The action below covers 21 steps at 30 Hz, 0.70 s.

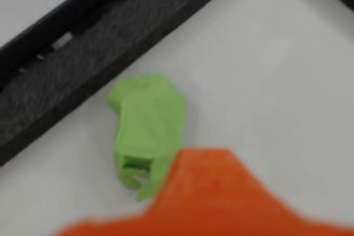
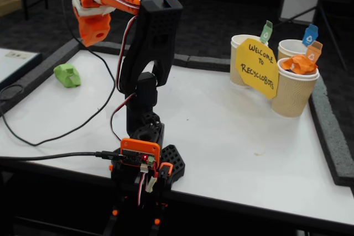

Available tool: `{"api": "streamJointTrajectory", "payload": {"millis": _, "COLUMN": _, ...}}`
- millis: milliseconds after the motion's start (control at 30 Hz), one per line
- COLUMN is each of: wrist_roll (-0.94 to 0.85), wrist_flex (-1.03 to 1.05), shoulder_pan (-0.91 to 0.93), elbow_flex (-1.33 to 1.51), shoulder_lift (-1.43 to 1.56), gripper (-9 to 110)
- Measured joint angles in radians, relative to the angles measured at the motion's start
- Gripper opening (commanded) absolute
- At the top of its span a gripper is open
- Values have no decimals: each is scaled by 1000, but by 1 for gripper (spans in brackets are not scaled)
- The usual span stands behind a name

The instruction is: Sort rubbish by color.

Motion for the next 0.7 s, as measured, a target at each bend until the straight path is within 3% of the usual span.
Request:
{"api": "streamJointTrajectory", "payload": {"millis": 467, "wrist_roll": 0, "wrist_flex": -15, "shoulder_pan": -123, "elbow_flex": -71, "shoulder_lift": -138, "gripper": 2}}
{"api": "streamJointTrajectory", "payload": {"millis": 700, "wrist_roll": 0, "wrist_flex": -8, "shoulder_pan": -127, "elbow_flex": -112, "shoulder_lift": -215, "gripper": 22}}
